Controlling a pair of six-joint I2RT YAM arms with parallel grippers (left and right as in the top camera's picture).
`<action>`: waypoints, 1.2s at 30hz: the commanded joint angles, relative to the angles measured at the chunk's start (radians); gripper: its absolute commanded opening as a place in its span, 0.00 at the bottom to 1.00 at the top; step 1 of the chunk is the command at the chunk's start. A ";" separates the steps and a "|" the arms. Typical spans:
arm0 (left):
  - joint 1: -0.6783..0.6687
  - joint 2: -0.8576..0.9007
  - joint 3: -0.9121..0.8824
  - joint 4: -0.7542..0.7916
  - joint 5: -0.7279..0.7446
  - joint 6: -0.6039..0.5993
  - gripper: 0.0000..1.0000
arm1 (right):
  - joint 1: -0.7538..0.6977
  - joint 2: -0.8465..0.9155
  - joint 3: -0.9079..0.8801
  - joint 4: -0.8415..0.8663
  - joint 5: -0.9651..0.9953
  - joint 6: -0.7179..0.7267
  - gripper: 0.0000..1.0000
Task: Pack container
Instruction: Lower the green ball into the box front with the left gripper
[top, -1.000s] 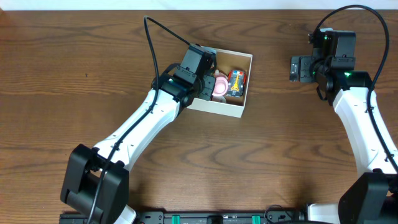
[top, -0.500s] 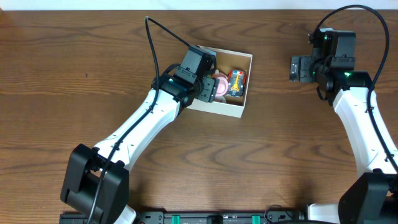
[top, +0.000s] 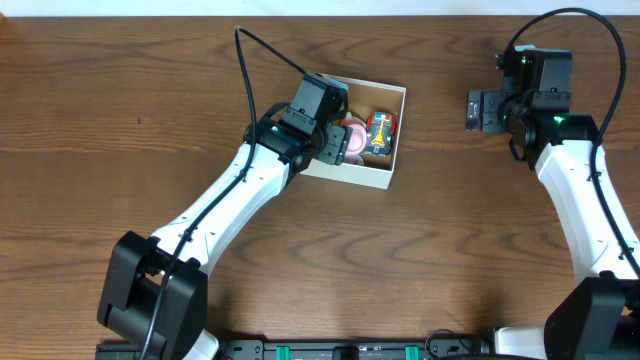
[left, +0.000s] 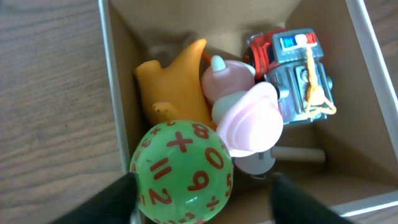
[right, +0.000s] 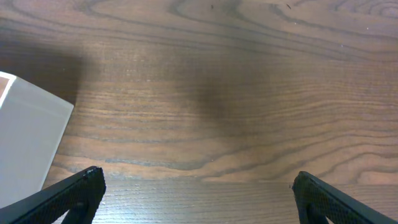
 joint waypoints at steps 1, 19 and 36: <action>0.002 0.007 0.011 -0.003 -0.012 0.011 0.47 | -0.004 -0.008 0.014 -0.001 0.006 0.016 0.99; 0.003 0.035 0.010 0.002 -0.099 0.023 0.06 | -0.004 -0.008 0.014 -0.001 0.006 0.016 0.99; 0.003 0.216 0.010 0.000 -0.105 0.029 0.06 | -0.004 -0.008 0.014 -0.001 0.006 0.016 0.99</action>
